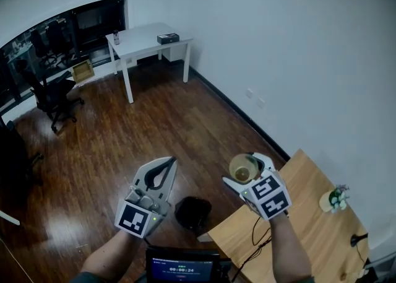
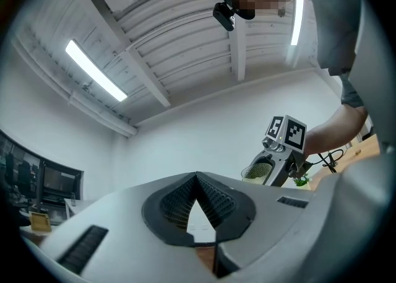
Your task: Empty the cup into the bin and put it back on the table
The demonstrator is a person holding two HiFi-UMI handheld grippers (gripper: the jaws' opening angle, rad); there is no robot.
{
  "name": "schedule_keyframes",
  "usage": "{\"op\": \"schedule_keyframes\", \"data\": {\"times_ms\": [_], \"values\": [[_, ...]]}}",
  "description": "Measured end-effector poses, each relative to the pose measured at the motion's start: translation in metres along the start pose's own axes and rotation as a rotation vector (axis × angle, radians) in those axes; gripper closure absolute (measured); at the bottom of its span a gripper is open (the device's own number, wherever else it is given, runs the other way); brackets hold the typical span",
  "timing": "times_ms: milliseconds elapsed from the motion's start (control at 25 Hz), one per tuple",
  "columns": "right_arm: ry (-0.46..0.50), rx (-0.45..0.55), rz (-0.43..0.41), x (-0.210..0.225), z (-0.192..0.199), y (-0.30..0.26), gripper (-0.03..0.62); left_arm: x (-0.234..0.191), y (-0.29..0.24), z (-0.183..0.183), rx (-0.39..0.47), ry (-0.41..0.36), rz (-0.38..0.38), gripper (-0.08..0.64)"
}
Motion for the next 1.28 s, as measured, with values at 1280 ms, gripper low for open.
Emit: {"op": "schedule_keyframes", "data": {"times_ms": [1280], "values": [[0.355,-0.218,0.097,0.058,-0.006,-0.045,0.183,-0.006,-0.059,0.044,-0.073,-0.021,0.005,0.569]]}}
Point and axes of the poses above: the fingertips, and each gripper's own axes: y backward along the fingers, x to its right, z out of its underside, the point moved 4 cm from there along y, backward along the fingers, and after that the axes turned 3 degrees about x, right-handed, at the moved point
